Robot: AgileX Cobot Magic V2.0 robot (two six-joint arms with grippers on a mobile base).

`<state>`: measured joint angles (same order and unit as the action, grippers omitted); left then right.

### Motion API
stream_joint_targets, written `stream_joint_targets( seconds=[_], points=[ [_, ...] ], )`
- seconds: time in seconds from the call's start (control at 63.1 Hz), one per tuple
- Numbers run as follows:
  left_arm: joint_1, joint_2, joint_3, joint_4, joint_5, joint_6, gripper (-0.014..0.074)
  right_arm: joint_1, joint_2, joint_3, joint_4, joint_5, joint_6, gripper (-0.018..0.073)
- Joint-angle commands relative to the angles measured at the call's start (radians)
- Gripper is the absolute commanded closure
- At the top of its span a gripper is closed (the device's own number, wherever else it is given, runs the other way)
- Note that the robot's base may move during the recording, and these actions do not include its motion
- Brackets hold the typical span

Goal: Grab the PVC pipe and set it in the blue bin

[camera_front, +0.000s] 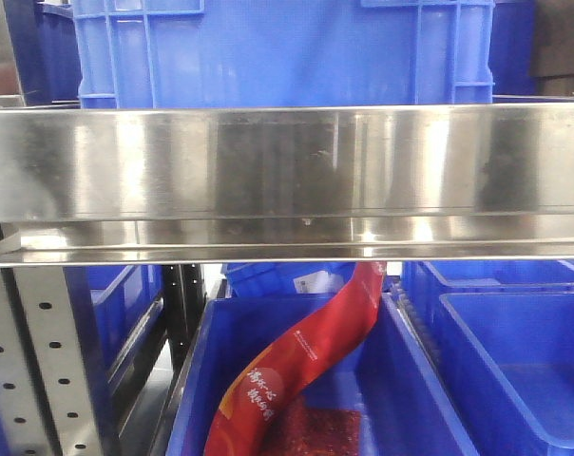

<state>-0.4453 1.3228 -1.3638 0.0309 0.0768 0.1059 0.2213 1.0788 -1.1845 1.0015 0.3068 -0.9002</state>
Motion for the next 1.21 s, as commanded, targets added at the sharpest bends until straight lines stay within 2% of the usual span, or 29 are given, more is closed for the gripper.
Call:
stream_joint_targets(
  seconds=[0.0,0.745,1.189],
  points=[
    [-0.01,-0.039,0.027,-0.008,-0.003,-0.006,0.0707,-0.001,-0.062,0.041,-0.005,-0.043,-0.006,0.0717],
    [-0.008,-0.41,0.385,-0.039,-0.02,-0.006,0.0707,-0.005,-0.452,0.439,-0.005,-0.179,-0.006,0.0717],
    [-0.008,-0.547,0.542,-0.054,-0.018,-0.006,0.0707,-0.005,-0.618,0.616,-0.005,-0.271,-0.006,0.0717]
  ],
)
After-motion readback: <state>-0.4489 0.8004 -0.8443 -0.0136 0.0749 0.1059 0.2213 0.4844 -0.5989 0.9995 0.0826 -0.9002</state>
